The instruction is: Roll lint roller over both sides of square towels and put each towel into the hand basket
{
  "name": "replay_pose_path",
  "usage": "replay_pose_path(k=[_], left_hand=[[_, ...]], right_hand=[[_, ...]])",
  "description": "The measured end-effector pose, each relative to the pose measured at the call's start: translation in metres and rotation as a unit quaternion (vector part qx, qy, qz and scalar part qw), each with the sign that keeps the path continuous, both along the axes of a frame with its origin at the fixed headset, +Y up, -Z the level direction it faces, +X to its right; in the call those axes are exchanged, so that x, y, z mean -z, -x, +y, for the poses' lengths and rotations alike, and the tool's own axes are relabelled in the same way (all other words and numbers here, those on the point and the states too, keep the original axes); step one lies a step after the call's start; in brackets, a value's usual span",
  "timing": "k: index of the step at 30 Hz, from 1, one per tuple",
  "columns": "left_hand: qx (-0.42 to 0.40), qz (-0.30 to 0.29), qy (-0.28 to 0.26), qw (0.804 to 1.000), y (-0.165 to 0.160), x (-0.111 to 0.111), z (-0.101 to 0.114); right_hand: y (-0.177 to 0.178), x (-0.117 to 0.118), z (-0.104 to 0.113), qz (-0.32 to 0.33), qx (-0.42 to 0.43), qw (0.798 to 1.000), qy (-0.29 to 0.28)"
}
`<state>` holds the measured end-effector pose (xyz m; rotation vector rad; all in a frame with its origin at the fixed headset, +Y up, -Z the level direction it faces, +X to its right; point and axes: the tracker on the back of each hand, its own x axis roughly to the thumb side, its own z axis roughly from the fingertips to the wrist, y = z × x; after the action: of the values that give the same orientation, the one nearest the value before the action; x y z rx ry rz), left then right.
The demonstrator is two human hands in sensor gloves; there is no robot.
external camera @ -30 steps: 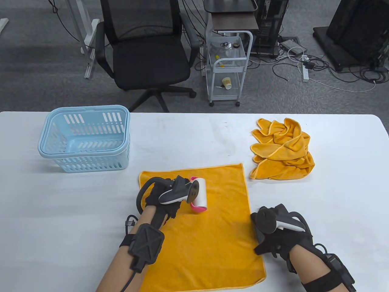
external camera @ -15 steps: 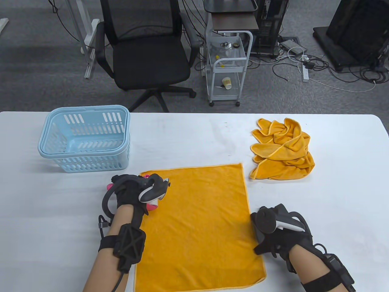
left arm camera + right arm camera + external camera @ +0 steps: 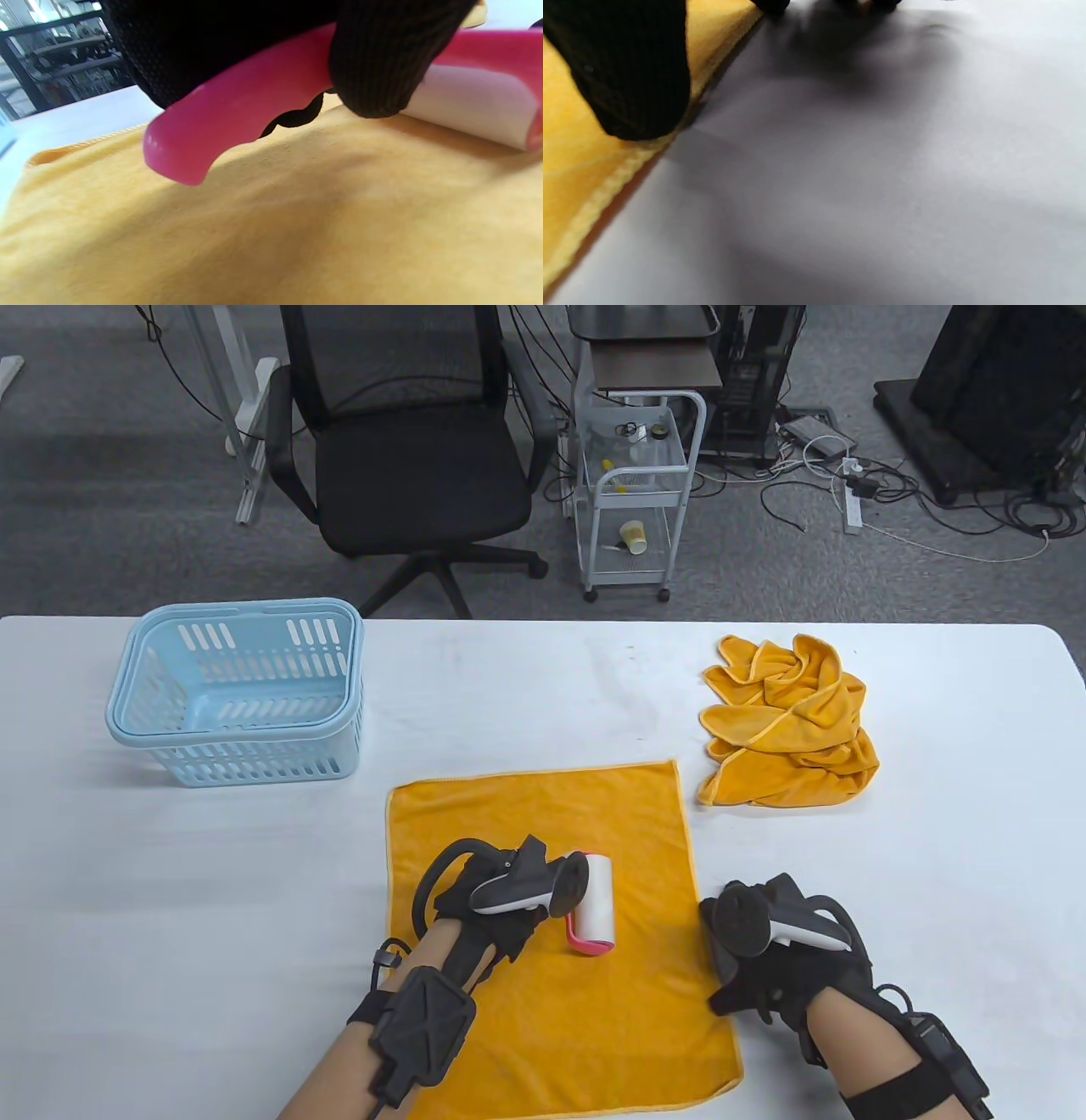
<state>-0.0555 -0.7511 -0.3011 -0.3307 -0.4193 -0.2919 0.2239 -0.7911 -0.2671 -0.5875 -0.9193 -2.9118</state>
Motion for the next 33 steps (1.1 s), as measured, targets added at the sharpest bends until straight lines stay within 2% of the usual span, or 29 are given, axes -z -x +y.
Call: replay_pose_path(k=[2,7,10,13,15,18,22,25,28,33], left_hand=[[0.034,0.016,0.002,0.999,0.015,0.001,0.003],[0.172,0.078,-0.016,0.982,0.087,0.0,0.011],[0.201,0.124,-0.006,0.972,0.132,-0.003,0.016],[0.182,0.139,0.007,0.973,0.149,-0.006,0.019],[0.116,0.129,0.013,0.985,0.143,-0.011,0.022],[0.029,0.076,0.031,0.996,0.106,-0.017,0.023],[-0.035,-0.007,0.05,0.998,0.048,-0.023,0.015],[-0.056,-0.044,0.072,0.995,0.021,-0.028,0.003],[-0.021,-0.052,0.067,0.996,0.019,-0.03,-0.005],[0.043,-0.018,0.031,0.998,0.06,-0.03,-0.002]], right_hand=[[0.0,0.0,0.0,0.0,0.0,1.0,0.0],[0.001,0.0,0.0,0.0,-0.002,1.0,-0.001],[0.001,0.0,0.0,0.0,-0.002,1.0,-0.002],[0.001,0.0,0.0,0.001,-0.003,1.0,-0.002],[0.001,0.0,0.0,0.0,-0.002,1.0,-0.001],[0.001,0.0,0.0,-0.002,0.0,1.0,0.0],[0.001,0.0,-0.001,-0.003,0.003,1.0,0.001],[0.0,0.0,-0.001,-0.005,0.005,1.0,0.001],[0.0,0.0,-0.001,-0.005,0.005,1.0,0.001],[0.0,0.0,0.0,-0.006,0.004,1.0,0.001]])
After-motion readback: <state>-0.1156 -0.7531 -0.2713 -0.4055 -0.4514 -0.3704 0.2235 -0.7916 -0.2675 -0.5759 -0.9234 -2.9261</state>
